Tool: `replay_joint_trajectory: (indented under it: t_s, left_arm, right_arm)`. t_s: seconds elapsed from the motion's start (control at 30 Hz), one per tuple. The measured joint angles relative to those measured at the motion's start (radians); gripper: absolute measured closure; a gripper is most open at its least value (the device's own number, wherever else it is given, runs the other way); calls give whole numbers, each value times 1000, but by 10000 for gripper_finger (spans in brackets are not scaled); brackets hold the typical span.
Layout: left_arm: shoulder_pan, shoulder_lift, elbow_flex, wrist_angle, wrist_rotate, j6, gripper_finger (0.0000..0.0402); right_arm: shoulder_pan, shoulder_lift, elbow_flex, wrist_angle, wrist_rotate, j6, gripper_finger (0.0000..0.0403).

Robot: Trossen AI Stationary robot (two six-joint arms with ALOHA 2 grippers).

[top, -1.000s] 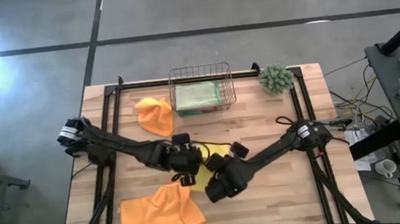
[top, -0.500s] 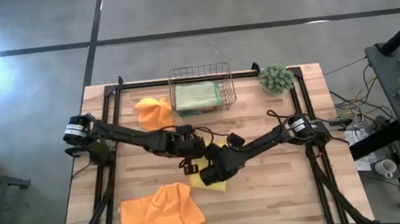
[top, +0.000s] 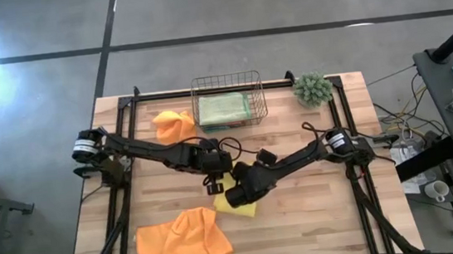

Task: Fold microfiber towels
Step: Fold the yellow microfiber cloth, then put the yellow microfiber cloth into the wire basket

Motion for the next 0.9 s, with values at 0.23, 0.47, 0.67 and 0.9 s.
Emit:
replay_joint_trajectory:
  t_s: [0.23, 0.47, 0.67, 0.9]
  left_arm:
    - [15, -1, 47, -94, -6, -3, 244]
    - [-20, -45, 134, -360, -5, -4, 215]
    - [-163, -120, 107, -322, -62, -11, 214]
    - [-347, -99, 43, -172, -178, 0, 214]
  right_arm:
    - [2, -57, 30, -143, 38, 3, 288]
    - [39, -231, -11, -135, 43, -60, 299]
    - [129, -366, -120, -66, 46, -33, 309]
    - [273, -400, -241, 186, 44, -80, 292]
